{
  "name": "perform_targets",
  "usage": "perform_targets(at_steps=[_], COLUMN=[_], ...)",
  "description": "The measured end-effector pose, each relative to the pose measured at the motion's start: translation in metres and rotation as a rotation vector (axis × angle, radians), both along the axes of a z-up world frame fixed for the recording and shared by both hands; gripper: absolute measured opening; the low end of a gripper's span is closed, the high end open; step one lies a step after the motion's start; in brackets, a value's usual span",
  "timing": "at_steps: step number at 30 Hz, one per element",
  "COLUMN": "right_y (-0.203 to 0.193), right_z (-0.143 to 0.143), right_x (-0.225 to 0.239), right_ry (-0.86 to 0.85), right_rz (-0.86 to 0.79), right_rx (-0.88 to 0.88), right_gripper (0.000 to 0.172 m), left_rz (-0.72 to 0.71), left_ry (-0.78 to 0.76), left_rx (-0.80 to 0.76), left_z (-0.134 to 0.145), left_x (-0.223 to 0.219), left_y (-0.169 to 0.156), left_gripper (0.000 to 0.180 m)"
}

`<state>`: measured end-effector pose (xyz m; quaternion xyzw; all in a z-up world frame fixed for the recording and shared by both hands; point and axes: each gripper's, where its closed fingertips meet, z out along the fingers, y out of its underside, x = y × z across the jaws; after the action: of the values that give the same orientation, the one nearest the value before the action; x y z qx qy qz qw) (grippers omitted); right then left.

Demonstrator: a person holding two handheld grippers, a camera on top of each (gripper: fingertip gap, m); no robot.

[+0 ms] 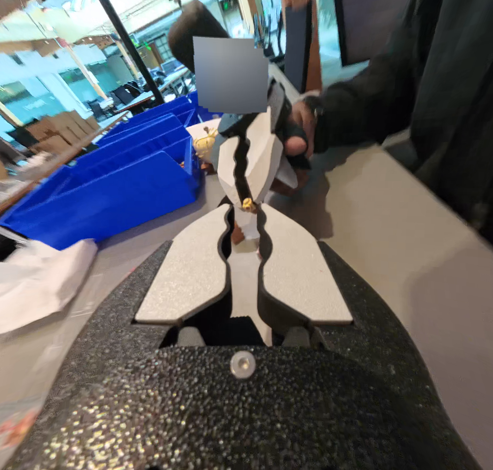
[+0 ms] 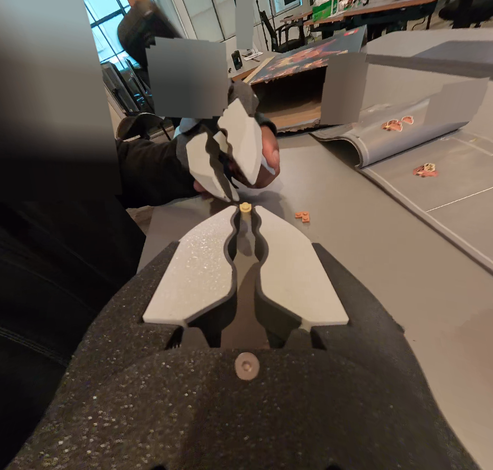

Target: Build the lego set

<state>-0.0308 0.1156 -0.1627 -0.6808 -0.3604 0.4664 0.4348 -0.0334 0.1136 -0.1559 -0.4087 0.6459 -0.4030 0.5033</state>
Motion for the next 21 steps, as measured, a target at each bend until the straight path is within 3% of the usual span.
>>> perform_targets(at_steps=[3, 7, 21], right_y=[-0.0020, -0.0036, -0.0074], right_z=[0.0022, 0.0015, 0.0025], right_x=[-0.0007, -0.0028, -0.0055], right_ry=[-0.009, -0.034, -0.036], right_rz=[0.003, 0.002, 0.016], right_rx=[0.049, 0.101, 0.138], right_gripper=[0.007, 0.007, 0.007], left_rz=[-0.035, -0.059, -0.093], left_ry=[-0.004, 0.005, 0.050], left_rx=[-0.180, -0.270, -0.321], left_z=[0.0050, 0.0040, -0.0043], left_x=[-0.0009, -0.0002, 0.0029], left_y=[-0.0005, -0.0024, -0.0093], left_gripper=[0.013, 0.005, 0.006])
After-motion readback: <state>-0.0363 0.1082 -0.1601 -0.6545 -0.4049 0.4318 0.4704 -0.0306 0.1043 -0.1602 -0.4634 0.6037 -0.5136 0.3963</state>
